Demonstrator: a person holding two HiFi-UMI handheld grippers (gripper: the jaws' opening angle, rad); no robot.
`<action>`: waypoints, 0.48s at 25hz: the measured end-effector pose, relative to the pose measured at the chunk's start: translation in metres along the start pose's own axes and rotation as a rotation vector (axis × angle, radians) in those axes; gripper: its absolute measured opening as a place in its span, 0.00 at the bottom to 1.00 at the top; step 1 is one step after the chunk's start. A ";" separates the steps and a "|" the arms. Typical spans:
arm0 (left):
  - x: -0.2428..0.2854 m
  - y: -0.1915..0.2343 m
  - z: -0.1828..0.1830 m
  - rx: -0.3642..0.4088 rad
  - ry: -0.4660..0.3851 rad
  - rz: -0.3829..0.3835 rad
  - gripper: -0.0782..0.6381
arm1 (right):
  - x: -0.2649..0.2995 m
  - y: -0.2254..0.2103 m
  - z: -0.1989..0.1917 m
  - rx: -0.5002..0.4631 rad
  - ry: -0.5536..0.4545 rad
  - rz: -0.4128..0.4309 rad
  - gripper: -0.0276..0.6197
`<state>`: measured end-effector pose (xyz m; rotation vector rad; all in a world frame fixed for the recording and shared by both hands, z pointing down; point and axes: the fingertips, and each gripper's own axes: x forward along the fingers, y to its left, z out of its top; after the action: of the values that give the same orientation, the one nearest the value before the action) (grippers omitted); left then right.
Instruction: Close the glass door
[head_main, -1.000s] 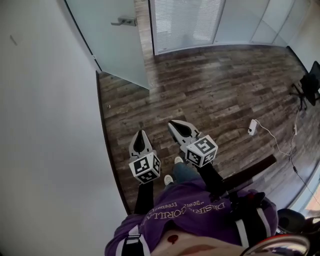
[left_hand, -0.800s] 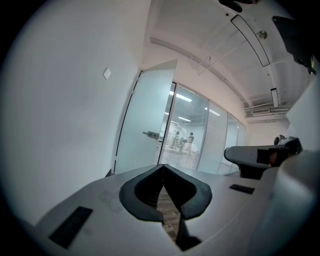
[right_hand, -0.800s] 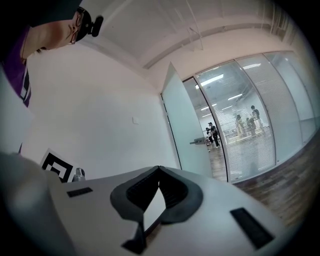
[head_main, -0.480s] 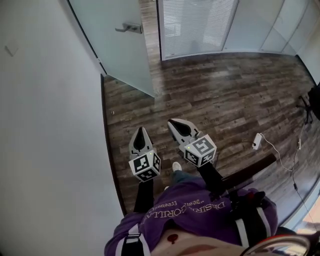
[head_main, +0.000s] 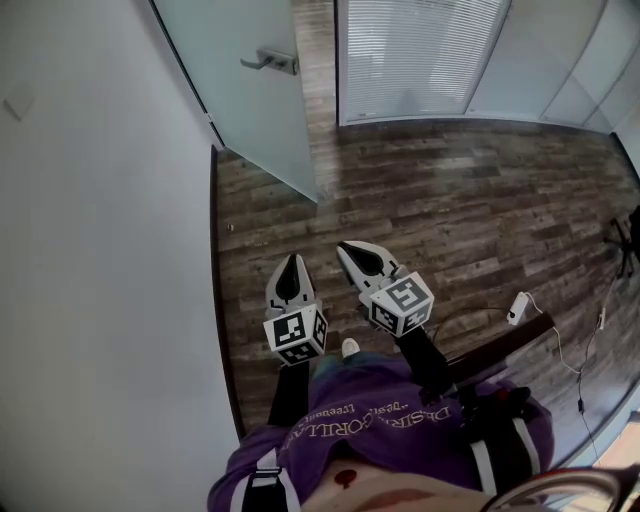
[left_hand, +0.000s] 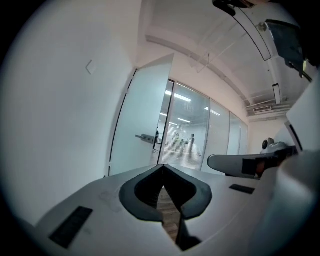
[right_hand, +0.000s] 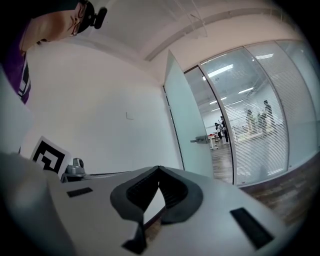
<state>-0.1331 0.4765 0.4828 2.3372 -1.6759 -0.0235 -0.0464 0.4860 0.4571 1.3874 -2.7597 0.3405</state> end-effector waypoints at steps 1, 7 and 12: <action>0.003 0.002 -0.001 -0.007 0.004 0.008 0.11 | 0.003 -0.003 -0.001 0.003 0.005 0.005 0.04; 0.020 0.017 -0.002 -0.026 0.015 0.056 0.11 | 0.022 -0.014 0.000 0.022 0.007 0.024 0.04; 0.046 0.046 0.004 -0.035 0.018 0.073 0.11 | 0.058 -0.023 0.005 0.008 0.007 0.015 0.04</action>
<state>-0.1614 0.4188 0.4956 2.2424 -1.7365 -0.0174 -0.0625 0.4262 0.4642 1.3650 -2.7679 0.3567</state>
